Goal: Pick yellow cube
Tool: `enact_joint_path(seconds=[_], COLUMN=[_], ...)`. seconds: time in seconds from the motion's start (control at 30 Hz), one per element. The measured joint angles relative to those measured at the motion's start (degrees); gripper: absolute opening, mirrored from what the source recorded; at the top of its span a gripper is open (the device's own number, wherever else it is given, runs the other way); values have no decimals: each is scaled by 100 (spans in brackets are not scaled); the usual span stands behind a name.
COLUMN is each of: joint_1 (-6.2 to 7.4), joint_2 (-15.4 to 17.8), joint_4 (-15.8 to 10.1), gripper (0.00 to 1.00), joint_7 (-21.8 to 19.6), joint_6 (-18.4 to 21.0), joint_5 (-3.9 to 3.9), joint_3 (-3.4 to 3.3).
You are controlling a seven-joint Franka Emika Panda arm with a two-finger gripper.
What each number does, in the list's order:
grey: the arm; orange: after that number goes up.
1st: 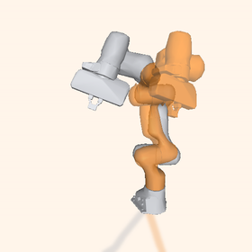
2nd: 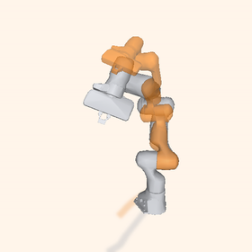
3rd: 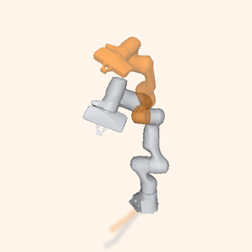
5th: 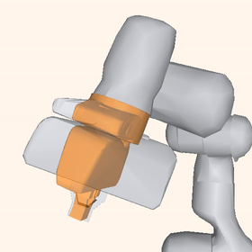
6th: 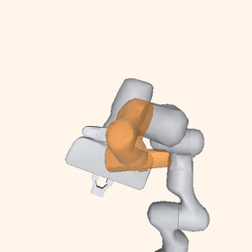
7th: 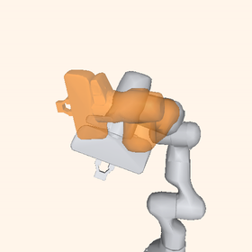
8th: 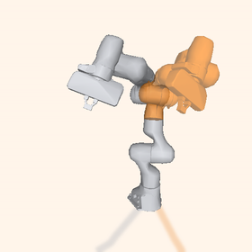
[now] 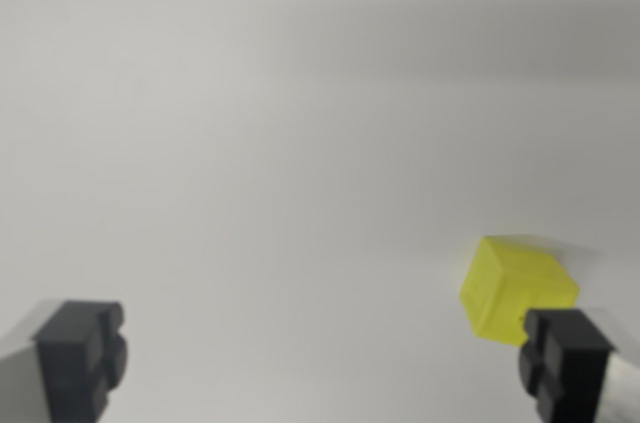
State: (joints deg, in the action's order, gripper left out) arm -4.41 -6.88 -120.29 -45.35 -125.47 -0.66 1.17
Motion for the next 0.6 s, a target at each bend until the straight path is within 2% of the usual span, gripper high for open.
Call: enact_joint_path(seconds=[0.6], joint_1=[-313], joint_2=[39], joint_4=[-809], gripper=[100], joint_7=[43], joint_6=[-806], joint_5=[14], joint_3=[0])
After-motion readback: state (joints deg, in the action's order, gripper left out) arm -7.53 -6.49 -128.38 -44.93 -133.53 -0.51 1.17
